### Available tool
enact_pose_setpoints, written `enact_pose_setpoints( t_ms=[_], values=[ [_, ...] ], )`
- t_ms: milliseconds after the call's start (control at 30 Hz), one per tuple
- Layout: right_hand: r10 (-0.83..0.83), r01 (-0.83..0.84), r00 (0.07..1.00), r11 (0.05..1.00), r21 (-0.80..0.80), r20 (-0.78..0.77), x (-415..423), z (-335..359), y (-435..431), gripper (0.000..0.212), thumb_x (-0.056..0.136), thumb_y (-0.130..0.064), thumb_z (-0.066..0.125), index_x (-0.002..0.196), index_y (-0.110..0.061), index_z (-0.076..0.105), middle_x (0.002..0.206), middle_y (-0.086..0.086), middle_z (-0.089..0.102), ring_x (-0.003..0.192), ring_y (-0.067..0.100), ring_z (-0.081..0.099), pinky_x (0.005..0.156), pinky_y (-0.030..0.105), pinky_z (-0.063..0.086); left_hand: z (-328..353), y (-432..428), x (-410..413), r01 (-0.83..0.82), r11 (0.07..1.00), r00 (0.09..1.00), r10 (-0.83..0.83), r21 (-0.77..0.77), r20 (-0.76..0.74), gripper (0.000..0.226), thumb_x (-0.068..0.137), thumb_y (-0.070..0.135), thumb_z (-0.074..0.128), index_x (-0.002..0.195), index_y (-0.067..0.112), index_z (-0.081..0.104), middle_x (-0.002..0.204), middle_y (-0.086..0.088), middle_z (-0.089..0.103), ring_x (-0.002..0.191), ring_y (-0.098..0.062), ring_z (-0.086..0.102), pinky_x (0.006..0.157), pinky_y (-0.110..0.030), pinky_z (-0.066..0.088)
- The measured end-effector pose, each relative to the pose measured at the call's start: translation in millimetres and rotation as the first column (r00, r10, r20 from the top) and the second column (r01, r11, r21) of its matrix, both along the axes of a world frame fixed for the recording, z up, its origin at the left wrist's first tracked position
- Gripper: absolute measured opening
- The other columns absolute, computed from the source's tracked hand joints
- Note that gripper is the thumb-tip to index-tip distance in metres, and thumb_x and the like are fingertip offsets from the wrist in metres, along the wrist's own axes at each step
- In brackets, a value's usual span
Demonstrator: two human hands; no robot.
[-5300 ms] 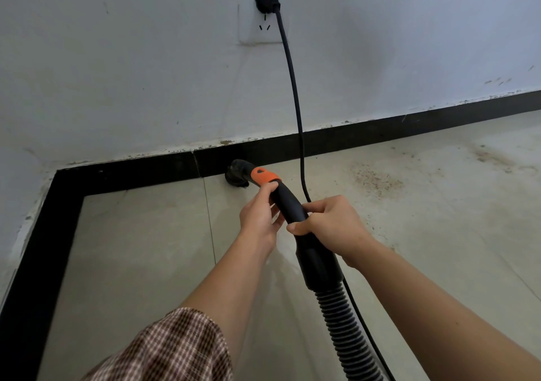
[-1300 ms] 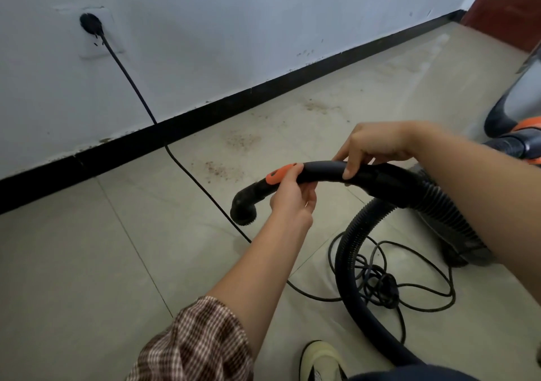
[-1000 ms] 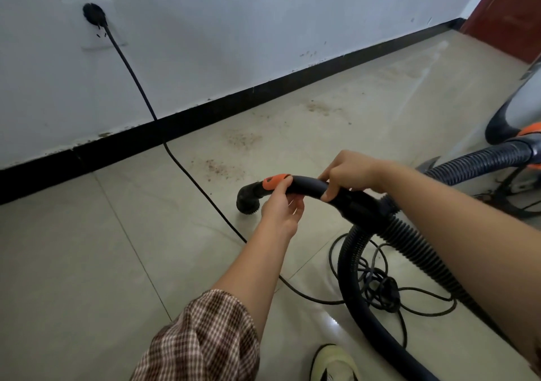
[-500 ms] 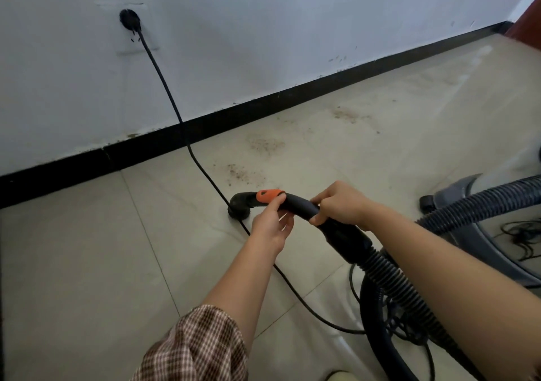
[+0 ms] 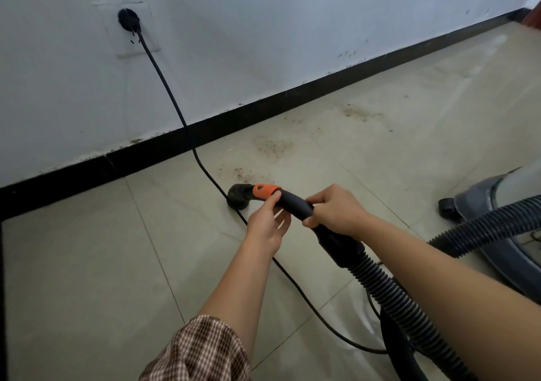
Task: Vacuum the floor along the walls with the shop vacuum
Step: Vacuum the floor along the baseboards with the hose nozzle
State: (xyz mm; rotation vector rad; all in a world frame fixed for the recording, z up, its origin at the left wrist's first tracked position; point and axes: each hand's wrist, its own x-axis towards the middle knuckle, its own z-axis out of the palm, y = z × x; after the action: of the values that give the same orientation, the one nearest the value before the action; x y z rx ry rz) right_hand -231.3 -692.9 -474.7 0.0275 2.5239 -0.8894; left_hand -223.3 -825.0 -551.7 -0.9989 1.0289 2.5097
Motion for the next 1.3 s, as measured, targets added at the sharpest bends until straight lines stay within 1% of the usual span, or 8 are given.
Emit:
enact_pose_setpoints(
  t_ms=[133, 300, 500, 767, 833, 967, 1133, 1300],
  values=[
    [-0.01, 0.01, 1.0, 1.0, -0.008, -0.016, -6, -6, -9, 0.022, 0.074, -0.012, 0.075, 0.096, -0.017, 0.078, 0.084, 0.01, 0.073, 0.079, 0.025, 0.069, 0.072, 0.033, 0.058, -4, -6, -10, -0.036, 0.999, 0.999, 0.036, 0.014, -0.002, 0.01, 0.094, 0.02, 0.064, 0.103, 0.016, 0.064, 0.104, -0.004, 0.067, 0.093, -0.017, 0.063, 0.075, -0.027, 0.05],
    [-0.025, 0.024, 1.0, 0.999, -0.031, -0.019, -16, -12, -18, 0.022, 0.075, -0.011, 0.075, 0.096, -0.016, 0.077, 0.082, 0.011, 0.073, 0.076, 0.027, 0.07, 0.071, 0.035, 0.059, -10, -15, -22, -0.071, 0.997, 0.997, 0.071, 0.03, -0.002, 0.016, 0.093, 0.019, 0.065, 0.108, 0.014, 0.064, 0.106, -0.005, 0.068, 0.098, -0.019, 0.063, 0.083, -0.03, 0.05],
    [-0.018, 0.017, 1.0, 0.998, -0.065, -0.006, -33, -21, -26, 0.018, 0.076, -0.011, 0.074, 0.093, -0.018, 0.077, 0.077, 0.009, 0.071, 0.069, 0.021, 0.065, 0.06, 0.024, 0.051, -19, -22, -40, -0.112, 0.994, 0.994, 0.112, 0.013, -0.001, 0.01, 0.091, 0.018, 0.067, 0.1, 0.015, 0.066, 0.105, -0.004, 0.068, 0.099, -0.02, 0.063, 0.098, -0.036, 0.049],
    [-0.031, 0.034, 0.999, 0.989, -0.145, 0.02, -68, -38, -32, 0.034, 0.074, -0.012, 0.076, 0.107, -0.021, 0.075, 0.075, -0.004, 0.069, 0.071, 0.015, 0.068, 0.055, 0.021, 0.048, -27, -33, -73, -0.143, 0.988, 0.989, 0.145, -0.059, 0.034, 0.019, 0.09, 0.02, 0.068, 0.108, 0.014, 0.066, 0.112, -0.005, 0.068, 0.103, -0.022, 0.063, 0.077, -0.031, 0.053],
    [-0.035, 0.04, 0.999, 0.987, -0.158, 0.037, -78, -38, -33, 0.036, 0.073, -0.012, 0.076, 0.108, -0.02, 0.074, 0.075, -0.007, 0.067, 0.072, 0.014, 0.068, 0.055, 0.021, 0.05, -23, -34, -81, -0.146, 0.985, 0.986, 0.152, -0.088, 0.069, 0.018, 0.09, 0.02, 0.068, 0.106, 0.013, 0.065, 0.112, -0.006, 0.068, 0.105, -0.023, 0.063, 0.078, -0.032, 0.053],
    [0.012, 0.001, 0.997, 0.985, -0.171, 0.076, -96, -30, -37, 0.032, 0.073, -0.012, 0.075, 0.103, -0.021, 0.076, 0.079, 0.003, 0.072, 0.074, 0.019, 0.068, 0.064, 0.027, 0.055, -9, -35, -95, -0.178, 0.976, 0.971, 0.194, -0.122, 0.137, 0.015, 0.091, 0.02, 0.066, 0.104, 0.012, 0.064, 0.112, -0.007, 0.068, 0.107, -0.026, 0.062, 0.086, -0.036, 0.053],
    [0.035, -0.016, 0.994, 0.986, -0.166, 0.107, -102, -20, -40, 0.027, 0.073, -0.011, 0.072, 0.098, -0.02, 0.076, 0.081, 0.01, 0.073, 0.077, 0.026, 0.069, 0.072, 0.036, 0.059, 11, -31, -101, -0.182, 0.966, 0.949, 0.221, -0.183, 0.226, 0.008, 0.093, 0.02, 0.064, 0.096, 0.013, 0.061, 0.099, -0.004, 0.068, 0.091, -0.02, 0.064, 0.07, -0.034, 0.05],
    [0.038, -0.013, 0.991, 0.982, -0.186, 0.129, -119, -18, -43, 0.025, 0.073, -0.011, 0.072, 0.096, -0.02, 0.076, 0.084, 0.012, 0.074, 0.079, 0.029, 0.07, 0.075, 0.04, 0.059, 8, -38, -113, -0.222, 0.96, 0.938, 0.258, -0.17, 0.232, 0.009, 0.092, 0.017, 0.067, 0.096, 0.012, 0.061, 0.102, -0.007, 0.067, 0.09, -0.02, 0.061, 0.077, -0.033, 0.05]
  ],
)
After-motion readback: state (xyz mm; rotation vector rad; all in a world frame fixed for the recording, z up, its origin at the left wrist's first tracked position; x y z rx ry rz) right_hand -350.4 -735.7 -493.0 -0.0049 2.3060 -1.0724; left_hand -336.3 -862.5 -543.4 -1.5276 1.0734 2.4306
